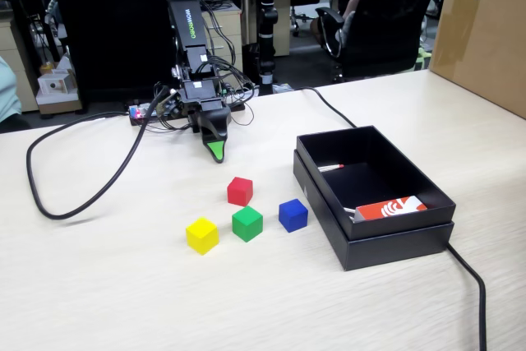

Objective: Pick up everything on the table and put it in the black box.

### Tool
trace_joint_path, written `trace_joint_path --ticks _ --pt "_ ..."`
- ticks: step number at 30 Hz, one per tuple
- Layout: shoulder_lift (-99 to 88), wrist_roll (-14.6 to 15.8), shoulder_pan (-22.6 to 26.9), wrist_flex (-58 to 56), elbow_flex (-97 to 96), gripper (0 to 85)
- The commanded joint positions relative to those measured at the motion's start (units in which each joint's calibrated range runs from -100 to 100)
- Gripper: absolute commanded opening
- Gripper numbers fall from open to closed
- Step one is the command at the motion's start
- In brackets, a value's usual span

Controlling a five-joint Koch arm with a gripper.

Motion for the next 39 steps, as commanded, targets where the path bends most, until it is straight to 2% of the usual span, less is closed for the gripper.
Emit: trace_joint_path --ticks 1,5,9,16,22,27,39 --pt "0.63 0.24 -1.17 -12.5 6.22 47.3" --pt "0.97 2.69 -1.81 -29.44 17.82 47.5" --pt "5.22 4.84 -2.05 -39.37 29.79 47.3" --pt "27.48 8.45 0.63 -54.92 58.44 47.1" --pt "50.66 7.96 2.69 -58.03 77.12 44.9" --pt "65.35 6.84 3.37 -58.03 84.82 44.9" --pt "81.18 6.4 2.83 -58.03 87.91 44.9"
